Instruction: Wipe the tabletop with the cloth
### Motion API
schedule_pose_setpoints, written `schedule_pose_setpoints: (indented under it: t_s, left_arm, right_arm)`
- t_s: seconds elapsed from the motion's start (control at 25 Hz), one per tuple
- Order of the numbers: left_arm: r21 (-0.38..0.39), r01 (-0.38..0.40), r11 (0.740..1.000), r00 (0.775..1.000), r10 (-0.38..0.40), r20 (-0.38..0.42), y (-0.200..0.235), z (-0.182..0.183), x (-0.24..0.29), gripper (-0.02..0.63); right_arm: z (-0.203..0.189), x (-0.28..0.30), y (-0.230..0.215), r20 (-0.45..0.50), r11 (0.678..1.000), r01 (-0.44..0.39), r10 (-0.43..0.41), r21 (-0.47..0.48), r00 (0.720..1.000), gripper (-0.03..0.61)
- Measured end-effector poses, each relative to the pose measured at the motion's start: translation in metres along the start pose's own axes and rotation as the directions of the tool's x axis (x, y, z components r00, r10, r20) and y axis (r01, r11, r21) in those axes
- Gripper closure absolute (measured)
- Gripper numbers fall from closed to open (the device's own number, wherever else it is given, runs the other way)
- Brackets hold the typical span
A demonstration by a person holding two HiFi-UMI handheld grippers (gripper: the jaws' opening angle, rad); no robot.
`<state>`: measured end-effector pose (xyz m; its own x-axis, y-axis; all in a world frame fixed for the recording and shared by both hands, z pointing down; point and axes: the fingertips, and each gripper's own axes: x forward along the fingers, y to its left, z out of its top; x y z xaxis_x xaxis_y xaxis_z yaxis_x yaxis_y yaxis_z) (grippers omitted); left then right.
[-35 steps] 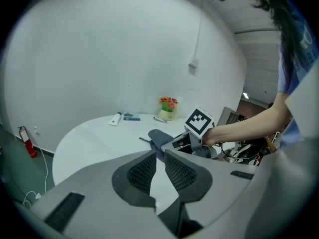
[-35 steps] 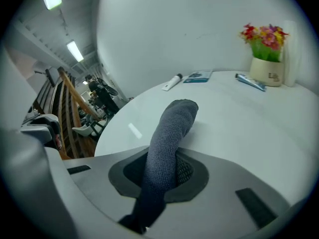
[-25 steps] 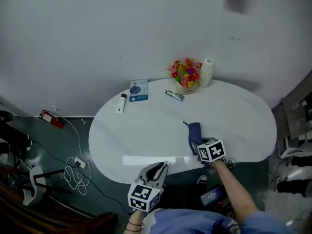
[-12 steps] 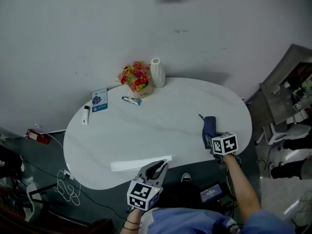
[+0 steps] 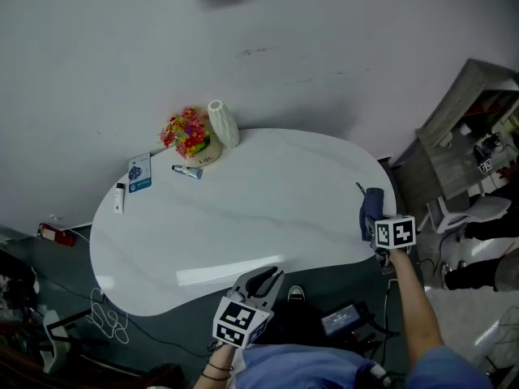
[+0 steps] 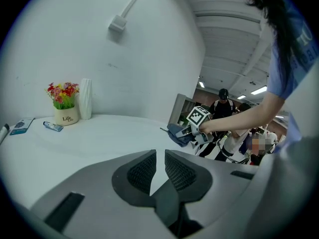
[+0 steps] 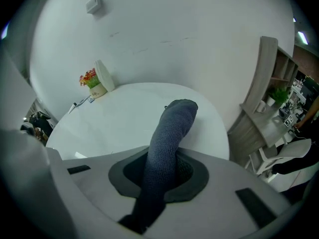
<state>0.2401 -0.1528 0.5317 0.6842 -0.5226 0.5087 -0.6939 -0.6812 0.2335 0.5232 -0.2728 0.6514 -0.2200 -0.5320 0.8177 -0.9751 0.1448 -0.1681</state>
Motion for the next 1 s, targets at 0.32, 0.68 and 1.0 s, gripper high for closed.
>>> schedule_pose_setpoints:
  t_s: [0.32,0.68,1.0]
  left_arm:
    - [-0.017,-0.063,0.998,0.998,0.063,-0.015,0.006,-0.001,-0.004,0.565]
    - [-0.043,-0.11,0.993,0.994,0.11,-0.007,0.02,-0.012,-0.033,0.565]
    - [-0.062,-0.128,0.99,0.991,0.13,0.031,0.037,-0.033,-0.092,0.565]
  right_arm:
    - [-0.013,-0.014,-0.061,-0.014,0.997,0.064,-0.064,0.039,0.998,0.517]
    - [-0.001,-0.022,-0.019,0.037,1.0,0.017,-0.018,0.019,0.999,0.517]
    - [0.002,-0.032,0.079,0.072,0.998,-0.047,0.05,-0.042,0.996,0.517]
